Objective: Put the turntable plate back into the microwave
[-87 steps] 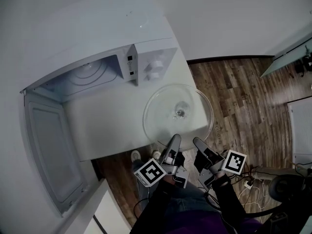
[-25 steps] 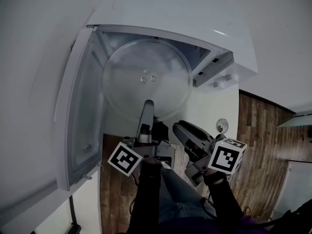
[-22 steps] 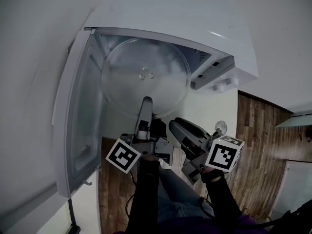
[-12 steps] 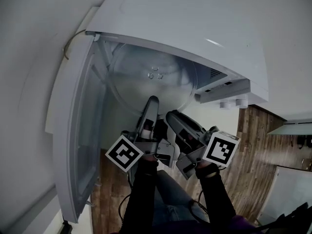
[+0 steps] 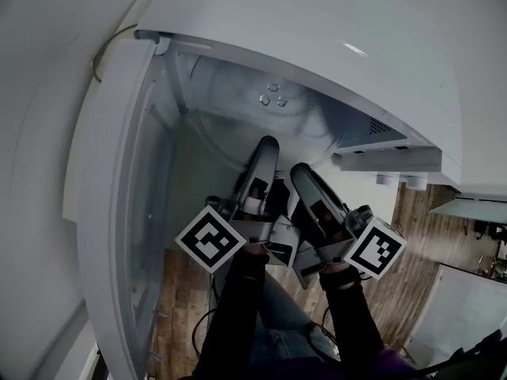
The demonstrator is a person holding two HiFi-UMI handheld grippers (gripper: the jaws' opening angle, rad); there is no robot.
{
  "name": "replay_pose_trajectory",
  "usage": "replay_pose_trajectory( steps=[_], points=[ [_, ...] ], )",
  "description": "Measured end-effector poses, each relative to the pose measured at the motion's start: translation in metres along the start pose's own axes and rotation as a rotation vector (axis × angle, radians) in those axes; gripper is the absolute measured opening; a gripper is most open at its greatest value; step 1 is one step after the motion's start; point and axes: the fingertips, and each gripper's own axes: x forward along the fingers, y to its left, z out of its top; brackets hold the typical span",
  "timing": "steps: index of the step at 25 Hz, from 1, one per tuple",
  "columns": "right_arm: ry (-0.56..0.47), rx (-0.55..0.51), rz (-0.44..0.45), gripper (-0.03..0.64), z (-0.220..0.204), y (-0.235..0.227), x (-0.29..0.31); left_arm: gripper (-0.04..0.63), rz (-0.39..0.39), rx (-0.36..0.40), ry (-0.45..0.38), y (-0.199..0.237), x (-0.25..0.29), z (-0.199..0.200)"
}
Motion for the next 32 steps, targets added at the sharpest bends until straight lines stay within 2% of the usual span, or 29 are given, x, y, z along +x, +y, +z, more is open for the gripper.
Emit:
replay_pose_trajectory(
  steps=[4, 8, 13, 18, 24, 27, 32],
  points=[
    [-0.004, -0.034, -0.003, 0.095, 0.005, -0.001, 0.008, 0.054, 0.007, 0.013, 0.009, 0.003, 0.007, 0.004],
    [-0.005, -0.017, -0.008, 0.094, 0.007, -0.005, 0.008, 0.054, 0.040, -0.002, 0.017, 0.009, 0.009, 0.001],
    [-0.010, 0.008, -0.013, 0.094, 0.006, -0.010, 0.011, 0.054, 0.069, 0.026, 0.033, 0.013, 0.013, 0.003],
    [-0.014, -0.001, -0.013, 0.094, 0.015, -0.012, 0.016, 0.054, 0.084, -0.042, 0.016, 0.015, 0.022, 0.005],
    [-0.028, 0.010, -0.007, 0.094, 0.021, -0.015, 0.025, 0.052, 0.108, -0.014, 0.035, 0.018, 0.032, 0.011],
    [-0.026, 0.018, -0.021, 0.094, 0.023, -0.018, 0.027, 0.049, 0.149, -0.014, 0.044, 0.023, 0.034, 0.011],
    [-0.053, 0.082, -0.044, 0.094, 0.023, -0.030, 0.025, 0.051, 0.203, 0.032, 0.102, 0.033, 0.040, 0.006]
  ],
)
